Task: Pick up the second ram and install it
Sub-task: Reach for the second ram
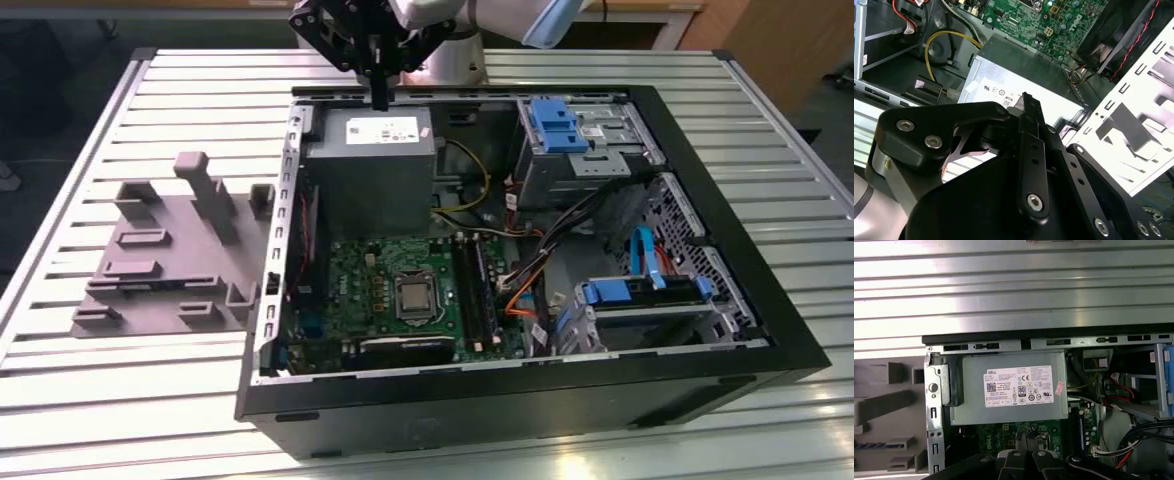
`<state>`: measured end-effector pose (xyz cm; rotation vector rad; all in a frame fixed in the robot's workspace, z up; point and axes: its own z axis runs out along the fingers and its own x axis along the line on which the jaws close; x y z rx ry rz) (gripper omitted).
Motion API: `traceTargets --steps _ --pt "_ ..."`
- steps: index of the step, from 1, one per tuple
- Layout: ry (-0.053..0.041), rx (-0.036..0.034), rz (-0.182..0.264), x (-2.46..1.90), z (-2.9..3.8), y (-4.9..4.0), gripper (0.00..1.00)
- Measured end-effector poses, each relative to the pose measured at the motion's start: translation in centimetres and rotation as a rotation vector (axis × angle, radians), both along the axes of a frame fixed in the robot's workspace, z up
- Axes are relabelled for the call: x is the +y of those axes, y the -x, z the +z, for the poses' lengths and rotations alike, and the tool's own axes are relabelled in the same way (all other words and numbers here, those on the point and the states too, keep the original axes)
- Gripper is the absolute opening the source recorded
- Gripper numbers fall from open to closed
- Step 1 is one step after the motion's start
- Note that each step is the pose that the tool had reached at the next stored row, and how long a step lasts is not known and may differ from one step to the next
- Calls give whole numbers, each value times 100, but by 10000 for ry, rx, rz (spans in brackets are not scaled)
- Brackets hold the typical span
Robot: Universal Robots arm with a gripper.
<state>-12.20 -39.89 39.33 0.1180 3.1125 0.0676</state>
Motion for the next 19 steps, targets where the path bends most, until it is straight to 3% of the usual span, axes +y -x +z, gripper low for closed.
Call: traceTargets --steps 7,19 --pt "0 0 1 0 -1 61 11" --pt "1 -4 0 0 -3 280 11"
